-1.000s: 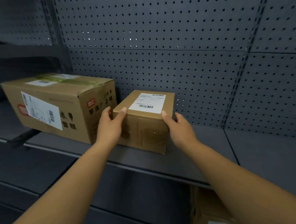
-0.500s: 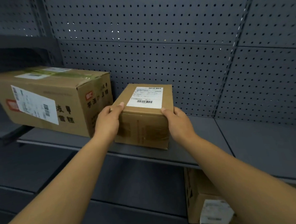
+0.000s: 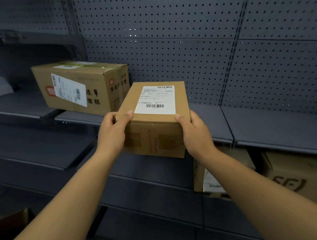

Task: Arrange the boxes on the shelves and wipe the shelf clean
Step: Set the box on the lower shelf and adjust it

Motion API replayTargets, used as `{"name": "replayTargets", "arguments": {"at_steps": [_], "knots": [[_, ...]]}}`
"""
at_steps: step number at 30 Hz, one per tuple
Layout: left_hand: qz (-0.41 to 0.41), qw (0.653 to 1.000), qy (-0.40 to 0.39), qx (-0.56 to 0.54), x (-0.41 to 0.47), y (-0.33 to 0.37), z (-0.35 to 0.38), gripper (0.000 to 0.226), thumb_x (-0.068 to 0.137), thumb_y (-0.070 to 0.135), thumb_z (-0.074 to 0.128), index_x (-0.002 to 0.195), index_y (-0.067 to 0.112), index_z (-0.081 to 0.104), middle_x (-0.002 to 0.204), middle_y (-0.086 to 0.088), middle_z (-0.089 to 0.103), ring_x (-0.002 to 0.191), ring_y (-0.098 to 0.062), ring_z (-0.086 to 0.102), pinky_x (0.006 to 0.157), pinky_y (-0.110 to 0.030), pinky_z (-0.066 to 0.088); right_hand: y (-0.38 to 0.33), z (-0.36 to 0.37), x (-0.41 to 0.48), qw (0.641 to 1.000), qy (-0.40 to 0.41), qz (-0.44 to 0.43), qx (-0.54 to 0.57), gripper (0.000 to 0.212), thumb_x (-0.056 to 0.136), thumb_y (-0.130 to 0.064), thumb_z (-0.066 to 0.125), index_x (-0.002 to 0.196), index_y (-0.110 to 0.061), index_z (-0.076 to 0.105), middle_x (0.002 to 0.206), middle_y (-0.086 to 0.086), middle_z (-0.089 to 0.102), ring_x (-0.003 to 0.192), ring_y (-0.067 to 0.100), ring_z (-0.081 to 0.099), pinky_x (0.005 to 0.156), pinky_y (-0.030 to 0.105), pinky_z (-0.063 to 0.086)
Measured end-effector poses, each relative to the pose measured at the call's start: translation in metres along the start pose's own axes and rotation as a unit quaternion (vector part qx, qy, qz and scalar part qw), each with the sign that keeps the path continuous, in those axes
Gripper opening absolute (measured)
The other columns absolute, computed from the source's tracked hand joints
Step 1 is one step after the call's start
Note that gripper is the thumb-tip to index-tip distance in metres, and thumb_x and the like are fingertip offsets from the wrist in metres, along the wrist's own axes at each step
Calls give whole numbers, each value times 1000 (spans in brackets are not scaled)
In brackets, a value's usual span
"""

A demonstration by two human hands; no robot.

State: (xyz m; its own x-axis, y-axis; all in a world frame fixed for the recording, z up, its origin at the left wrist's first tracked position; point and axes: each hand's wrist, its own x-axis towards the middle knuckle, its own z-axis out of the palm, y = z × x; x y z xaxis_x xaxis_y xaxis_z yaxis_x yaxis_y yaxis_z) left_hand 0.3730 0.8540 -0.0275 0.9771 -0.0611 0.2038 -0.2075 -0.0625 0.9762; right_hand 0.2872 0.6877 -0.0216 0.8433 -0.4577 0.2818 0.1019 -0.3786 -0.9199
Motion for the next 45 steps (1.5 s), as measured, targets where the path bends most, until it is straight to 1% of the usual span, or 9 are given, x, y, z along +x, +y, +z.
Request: {"name": "replayTargets", "arguments": {"at_steps": [12, 17, 22, 25, 29, 33, 37, 42, 45], "knots": [[15, 999, -29, 26, -117, -31, -74, 37, 79, 44, 58, 94, 12, 49, 84, 5, 51, 73, -10, 48, 62, -30, 39, 10, 13, -126, 999, -48, 22, -12, 40, 93, -44, 42, 130, -32, 48, 124, -10, 58, 111, 12, 54, 97, 42, 47], [-34, 997, -51, 44, -128, -61, -78, 29, 90, 32, 56, 110, 12, 49, 95, 7, 55, 81, -7, 52, 65, -28, 42, 32, 23, -142, 994, -79, 70, -18, 42, 96, -40, 42, 135, -27, 44, 129, -6, 56, 114, 13, 52, 98, 39, 46], [-76, 991, -92, 61, -118, -92, -66, 43, 90, 37, 56, 130, 30, 42, 110, 11, 53, 93, -4, 54, 72, -29, 47, 63, 26, -134, 989, -90, 120, -15, 40, 97, -35, 43, 136, -24, 45, 123, -9, 54, 110, 11, 50, 89, 28, 40], [-78, 987, -127, 63, -104, -107, -52, 47, 93, 33, 53, 137, 33, 38, 122, 7, 47, 96, -6, 52, 69, -20, 42, 86, 27, -119, 983, -97, 153, -16, 42, 97, -34, 44, 138, -23, 44, 129, -4, 55, 114, 14, 50, 95, 32, 41], [-102, 971, -193, 94, -77, -133, -35, 51, 89, 38, 58, 137, 35, 41, 135, 6, 40, 115, -14, 44, 86, -27, 41, 118, 30, -95, 972, -100, 215, -2, 44, 97, -36, 44, 140, -24, 42, 133, -1, 54, 118, 19, 51, 103, 39, 42], [-125, 946, -263, 143, -47, -165, -23, 82, 71, 35, 78, 141, 38, 35, 138, 6, 41, 122, -18, 45, 102, -39, 44, 147, 34, -71, 959, -90, 269, 20, 40, 98, -31, 46, 136, -20, 46, 125, -2, 56, 107, 14, 53, 89, 29, 41], [-123, 934, -292, 162, -18, -192, -7, 83, 73, 25, 78, 142, 34, 32, 140, 3, 42, 121, -16, 45, 102, -35, 43, 177, 43, -49, 947, -86, 302, 63, 37, 97, -25, 49, 133, -17, 50, 114, -3, 61, 94, 3, 57, 75, 17, 45], [-109, 933, -296, 174, 15, -221, 11, 83, 75, 21, 77, 143, 35, 30, 142, 2, 41, 121, -13, 45, 105, -32, 41, 204, 57, -24, 945, -68, 318, 29, 38, 97, -26, 49, 135, -21, 48, 119, -4, 61, 115, 18, 57, 96, 28, 43], [-113, 932, -294, 177, 30, -237, 22, 84, 76, 19, 76, 143, 38, 29, 142, 2, 43, 122, -14, 46, 107, -36, 40, 206, 64, -16, 954, -70, 286, -51, 43, 98, -28, 46, 140, -20, 41, 123, -4, 56, 115, 14, 53, 93, 22, 37]]}}
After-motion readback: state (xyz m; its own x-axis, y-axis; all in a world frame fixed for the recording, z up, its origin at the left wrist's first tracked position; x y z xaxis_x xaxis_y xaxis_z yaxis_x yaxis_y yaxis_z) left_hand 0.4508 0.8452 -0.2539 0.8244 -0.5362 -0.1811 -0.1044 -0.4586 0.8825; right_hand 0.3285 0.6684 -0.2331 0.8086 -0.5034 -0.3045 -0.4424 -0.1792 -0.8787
